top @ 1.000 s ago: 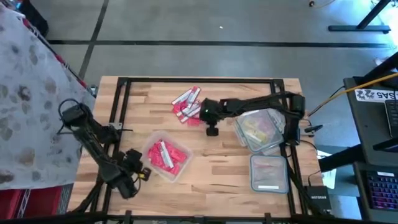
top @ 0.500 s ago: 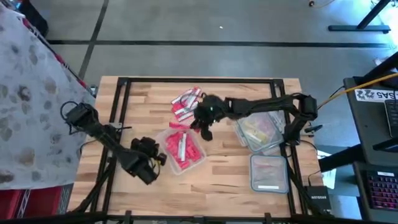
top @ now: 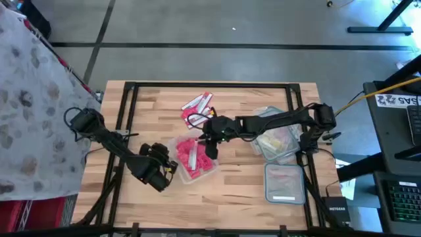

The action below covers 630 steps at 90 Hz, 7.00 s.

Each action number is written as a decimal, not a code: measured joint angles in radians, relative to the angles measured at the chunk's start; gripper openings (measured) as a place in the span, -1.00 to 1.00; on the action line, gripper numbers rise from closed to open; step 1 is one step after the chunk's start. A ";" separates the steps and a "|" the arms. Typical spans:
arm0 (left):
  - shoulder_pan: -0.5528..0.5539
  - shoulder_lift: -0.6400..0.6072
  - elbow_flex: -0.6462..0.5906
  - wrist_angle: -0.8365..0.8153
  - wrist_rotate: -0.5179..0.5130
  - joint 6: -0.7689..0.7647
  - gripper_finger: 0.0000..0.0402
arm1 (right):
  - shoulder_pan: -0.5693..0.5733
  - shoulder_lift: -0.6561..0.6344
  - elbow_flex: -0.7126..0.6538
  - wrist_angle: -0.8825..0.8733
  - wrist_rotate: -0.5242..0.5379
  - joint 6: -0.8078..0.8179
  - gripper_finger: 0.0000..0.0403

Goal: Sort candy
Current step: Put the pink candy strip into the left transparent bin

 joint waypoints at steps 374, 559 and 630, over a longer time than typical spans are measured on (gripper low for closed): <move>0.008 -0.001 0.000 -0.305 0.092 -0.168 -1.00 | -0.235 0.082 0.317 -0.543 -0.231 -0.502 -1.00; -0.013 0.000 0.000 -0.314 0.038 -0.172 -1.00 | -0.276 0.344 0.365 -0.835 -0.128 -0.923 0.35; -0.013 0.000 0.000 -0.307 0.037 -0.169 -1.00 | -0.264 0.246 0.366 -0.924 0.249 -0.750 -0.86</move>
